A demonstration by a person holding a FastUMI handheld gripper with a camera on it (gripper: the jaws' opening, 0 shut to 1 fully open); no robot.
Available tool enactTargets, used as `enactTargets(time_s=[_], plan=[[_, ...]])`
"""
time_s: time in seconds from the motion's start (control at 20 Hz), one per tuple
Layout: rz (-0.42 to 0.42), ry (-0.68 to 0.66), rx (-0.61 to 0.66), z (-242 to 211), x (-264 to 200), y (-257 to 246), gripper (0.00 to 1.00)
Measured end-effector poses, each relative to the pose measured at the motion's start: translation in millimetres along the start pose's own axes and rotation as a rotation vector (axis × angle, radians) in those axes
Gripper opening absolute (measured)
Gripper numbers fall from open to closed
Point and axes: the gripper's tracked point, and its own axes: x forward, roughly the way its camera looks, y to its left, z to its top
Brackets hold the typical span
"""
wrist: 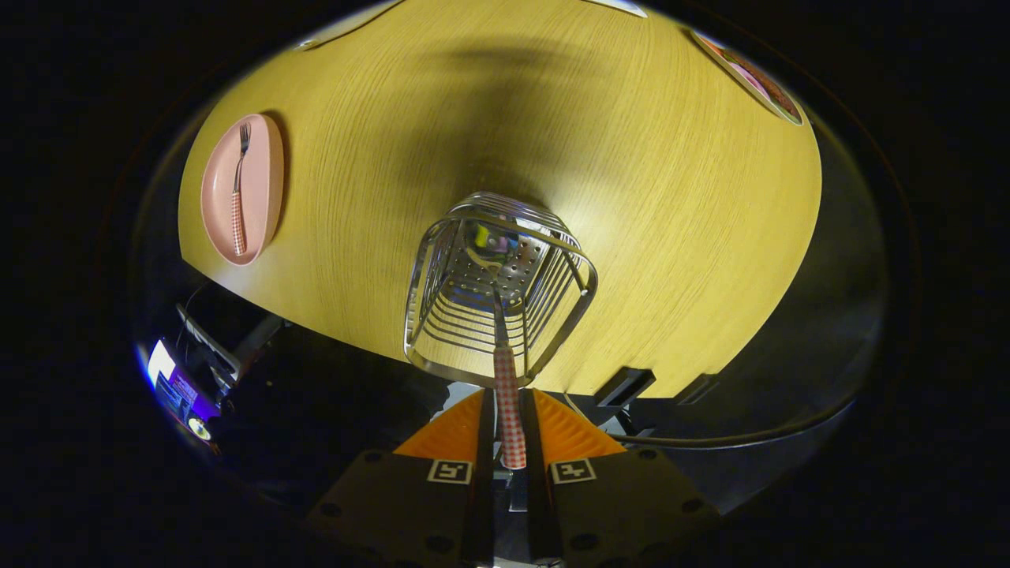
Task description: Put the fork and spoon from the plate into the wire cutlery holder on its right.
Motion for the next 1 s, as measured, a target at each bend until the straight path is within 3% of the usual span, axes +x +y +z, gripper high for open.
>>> enactTargets(time_s=[0.3,0.45,0.7,1.0], plan=[[0.070,-0.227,0.043,17.2,-39.1,5.8,0.35],[0.107,-0.394,0.051,20.3,-78.4,23.1,0.36],[0.234,-0.599,0.037,13.9,-120.8,99.1,0.35],[0.372,-0.671,0.001,34.5,-121.6,218.1,0.36]])
